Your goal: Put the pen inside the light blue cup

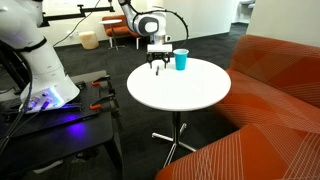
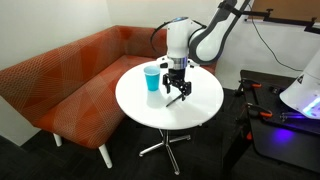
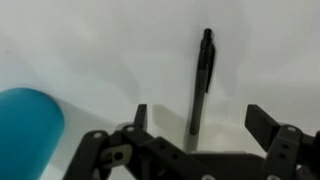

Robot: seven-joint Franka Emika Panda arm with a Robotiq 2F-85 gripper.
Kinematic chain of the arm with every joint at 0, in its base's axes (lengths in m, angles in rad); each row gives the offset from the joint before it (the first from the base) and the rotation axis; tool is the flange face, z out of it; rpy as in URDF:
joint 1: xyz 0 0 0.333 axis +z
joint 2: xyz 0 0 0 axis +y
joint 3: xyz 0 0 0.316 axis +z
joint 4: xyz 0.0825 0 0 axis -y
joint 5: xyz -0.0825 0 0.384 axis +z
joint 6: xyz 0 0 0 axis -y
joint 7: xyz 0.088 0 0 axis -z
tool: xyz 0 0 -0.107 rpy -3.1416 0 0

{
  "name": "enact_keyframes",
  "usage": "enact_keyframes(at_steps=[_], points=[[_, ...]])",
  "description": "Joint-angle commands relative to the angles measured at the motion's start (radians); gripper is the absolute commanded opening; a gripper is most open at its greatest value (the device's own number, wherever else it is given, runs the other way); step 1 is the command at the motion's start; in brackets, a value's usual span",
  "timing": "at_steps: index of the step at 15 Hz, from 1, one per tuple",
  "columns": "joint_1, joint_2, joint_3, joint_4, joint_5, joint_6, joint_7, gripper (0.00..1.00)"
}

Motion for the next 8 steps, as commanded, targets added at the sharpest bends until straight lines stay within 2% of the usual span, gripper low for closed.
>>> enact_keyframes(at_steps=[1,5,8], points=[[-0.030,0.031,0.023,0.040,-0.024,0.009,-0.001,0.90],[-0.040,0.049,0.037,0.056,-0.022,0.007,-0.007,0.87],[-0.043,0.057,0.043,0.061,-0.023,0.005,-0.007,0.81]])
